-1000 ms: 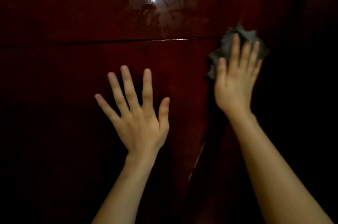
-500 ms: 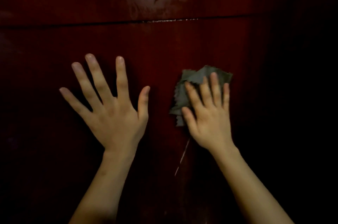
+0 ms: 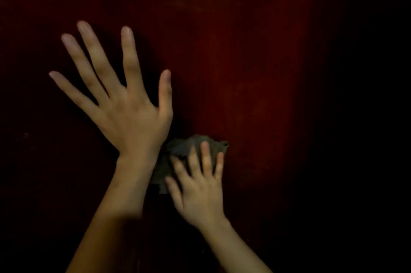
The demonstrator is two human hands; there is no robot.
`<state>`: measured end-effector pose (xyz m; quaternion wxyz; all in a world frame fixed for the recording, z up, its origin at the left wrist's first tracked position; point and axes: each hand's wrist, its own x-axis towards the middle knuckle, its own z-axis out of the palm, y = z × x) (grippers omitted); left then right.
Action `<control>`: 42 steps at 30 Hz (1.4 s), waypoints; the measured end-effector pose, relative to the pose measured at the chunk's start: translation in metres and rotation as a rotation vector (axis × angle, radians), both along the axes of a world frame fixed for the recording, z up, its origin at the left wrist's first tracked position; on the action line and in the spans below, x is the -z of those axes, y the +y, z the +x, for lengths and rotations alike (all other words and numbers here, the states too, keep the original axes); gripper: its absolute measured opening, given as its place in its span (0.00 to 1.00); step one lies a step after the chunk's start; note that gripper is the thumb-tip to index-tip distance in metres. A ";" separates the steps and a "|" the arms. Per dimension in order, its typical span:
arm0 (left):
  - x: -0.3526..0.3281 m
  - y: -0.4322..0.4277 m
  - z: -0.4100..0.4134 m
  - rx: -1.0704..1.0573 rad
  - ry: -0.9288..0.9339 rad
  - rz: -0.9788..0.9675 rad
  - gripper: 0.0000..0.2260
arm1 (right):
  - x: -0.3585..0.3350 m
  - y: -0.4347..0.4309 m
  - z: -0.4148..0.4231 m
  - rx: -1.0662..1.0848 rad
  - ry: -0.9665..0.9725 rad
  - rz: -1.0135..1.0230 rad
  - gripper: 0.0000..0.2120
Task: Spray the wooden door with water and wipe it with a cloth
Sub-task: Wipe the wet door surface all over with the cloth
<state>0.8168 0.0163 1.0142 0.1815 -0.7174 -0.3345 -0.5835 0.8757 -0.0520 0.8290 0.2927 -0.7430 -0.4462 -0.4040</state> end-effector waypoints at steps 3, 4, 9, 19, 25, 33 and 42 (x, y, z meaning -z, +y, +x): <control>0.002 -0.001 0.000 0.008 -0.008 -0.028 0.31 | 0.033 -0.003 0.006 -0.032 -0.063 -0.015 0.19; 0.003 -0.003 0.001 0.011 -0.017 -0.034 0.31 | 0.037 -0.010 0.018 -0.013 -0.052 0.004 0.19; 0.018 -0.012 0.013 0.029 0.070 0.045 0.27 | 0.045 -0.058 0.093 0.207 0.230 0.235 0.29; 0.028 -0.017 0.024 0.097 0.010 -0.012 0.28 | 0.037 -0.044 0.067 0.113 0.236 0.190 0.31; 0.039 -0.042 0.053 0.168 0.077 0.007 0.29 | -0.021 -0.076 0.115 0.170 0.270 0.251 0.30; 0.045 -0.041 0.063 0.166 0.042 0.005 0.30 | -0.190 -0.097 0.166 0.212 0.188 0.511 0.29; 0.050 -0.038 0.065 0.162 0.032 0.064 0.29 | -0.043 -0.098 0.149 0.152 0.252 0.320 0.30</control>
